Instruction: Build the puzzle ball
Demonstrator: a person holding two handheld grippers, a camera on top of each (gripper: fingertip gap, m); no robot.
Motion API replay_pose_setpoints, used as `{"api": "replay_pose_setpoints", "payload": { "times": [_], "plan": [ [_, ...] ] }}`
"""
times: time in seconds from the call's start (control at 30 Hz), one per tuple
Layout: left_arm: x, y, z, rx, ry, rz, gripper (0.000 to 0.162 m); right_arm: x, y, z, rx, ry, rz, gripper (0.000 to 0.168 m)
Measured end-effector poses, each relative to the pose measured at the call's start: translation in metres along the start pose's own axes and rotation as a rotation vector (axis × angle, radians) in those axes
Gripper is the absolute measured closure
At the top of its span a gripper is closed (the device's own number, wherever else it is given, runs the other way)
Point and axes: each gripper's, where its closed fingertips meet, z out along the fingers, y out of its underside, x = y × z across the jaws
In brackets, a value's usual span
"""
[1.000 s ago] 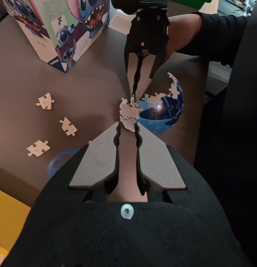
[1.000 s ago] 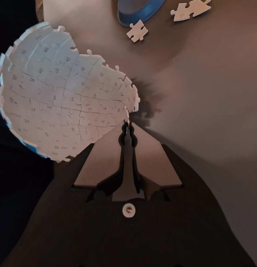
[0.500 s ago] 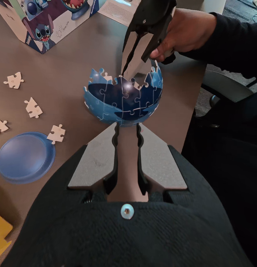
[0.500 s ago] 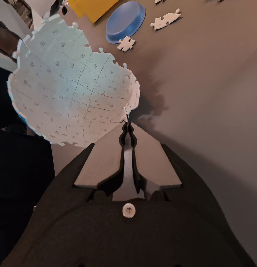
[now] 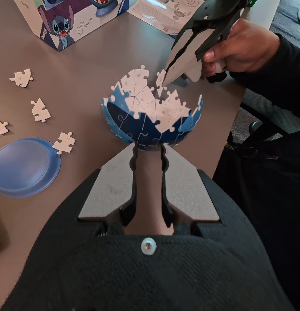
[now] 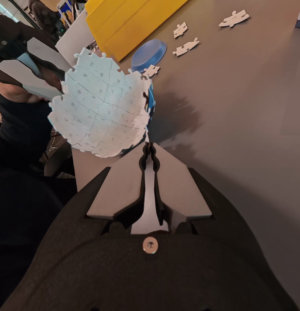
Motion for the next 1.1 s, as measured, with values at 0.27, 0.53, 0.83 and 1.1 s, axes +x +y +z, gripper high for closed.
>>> {"api": "replay_pose_setpoints", "payload": {
  "times": [0.27, 0.53, 0.83, 1.1],
  "plan": [
    [-0.007, 0.001, 0.004, 0.012, 0.018, -0.034, 0.137, -0.001, 0.003, -0.021, 0.061, 0.005, 0.01, 0.168],
    [-0.02, 0.001, 0.014, 0.03, 0.054, -0.084, 0.137, 0.004, -0.009, -0.03, 0.14, 0.022, -0.009, 0.168],
    [-0.042, -0.002, 0.02, 0.078, 0.117, -0.204, 0.136, 0.002, -0.009, -0.025, 0.149, 0.075, -0.049, 0.168],
    [-0.045, -0.005, 0.019, 0.097, 0.128, -0.213, 0.136, 0.0, -0.009, -0.036, 0.215, 0.103, -0.023, 0.168]
  ]
}}
